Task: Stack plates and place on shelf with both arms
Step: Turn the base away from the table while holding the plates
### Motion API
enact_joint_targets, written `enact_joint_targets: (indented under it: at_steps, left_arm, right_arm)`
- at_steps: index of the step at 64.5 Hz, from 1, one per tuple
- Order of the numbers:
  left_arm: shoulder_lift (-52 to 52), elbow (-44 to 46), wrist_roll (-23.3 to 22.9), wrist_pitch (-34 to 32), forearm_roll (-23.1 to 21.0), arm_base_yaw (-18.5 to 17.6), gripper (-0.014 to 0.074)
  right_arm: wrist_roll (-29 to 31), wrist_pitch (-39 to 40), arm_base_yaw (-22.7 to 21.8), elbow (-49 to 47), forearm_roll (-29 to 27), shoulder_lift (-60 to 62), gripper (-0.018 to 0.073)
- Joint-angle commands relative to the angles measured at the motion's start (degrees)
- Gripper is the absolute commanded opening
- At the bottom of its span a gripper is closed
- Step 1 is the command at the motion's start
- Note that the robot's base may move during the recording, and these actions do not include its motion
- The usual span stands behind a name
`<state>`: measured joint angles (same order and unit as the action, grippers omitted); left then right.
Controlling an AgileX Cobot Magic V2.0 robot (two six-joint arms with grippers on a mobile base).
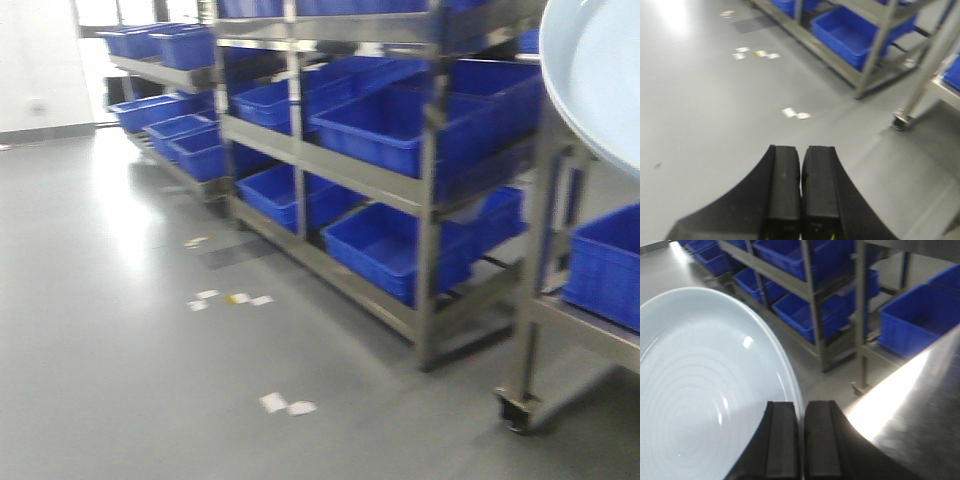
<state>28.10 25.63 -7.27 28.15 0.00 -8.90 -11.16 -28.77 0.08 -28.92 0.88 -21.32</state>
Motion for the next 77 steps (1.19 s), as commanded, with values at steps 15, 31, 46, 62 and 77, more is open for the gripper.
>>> enact_joint_targets:
  at_steps: [15,31,46,62,77]
  left_arm:
    - [0.0,1.7,-0.5,-4.7,-0.4,0.1,0.0087]
    - [0.0,1.7,-0.5,-4.7,-0.4,0.1,0.0087]
    - [0.0,1.7,-0.5,-4.7,-0.4,0.1,0.0087]
    - [0.0,1.7,-0.5,-4.7,-0.4,0.1,0.0087]
    - [1.1,1.7,-0.5,-5.6,-0.4,0.1,0.0087]
  right_arm:
    - [0.2,5.7,-0.3,-1.7,0.2,-0.2,0.0024]
    - [0.2,5.7,-0.3,-1.7,0.2,-0.2,0.0024]
    - [0.2,5.7,-0.3,-1.7,0.2,-0.2,0.0024]
    - [0.2,5.7,-0.3,-1.7,0.2,-0.2,0.0024]
    - [0.2,5.7,-0.3,-1.7,0.2,-0.7,0.0024]
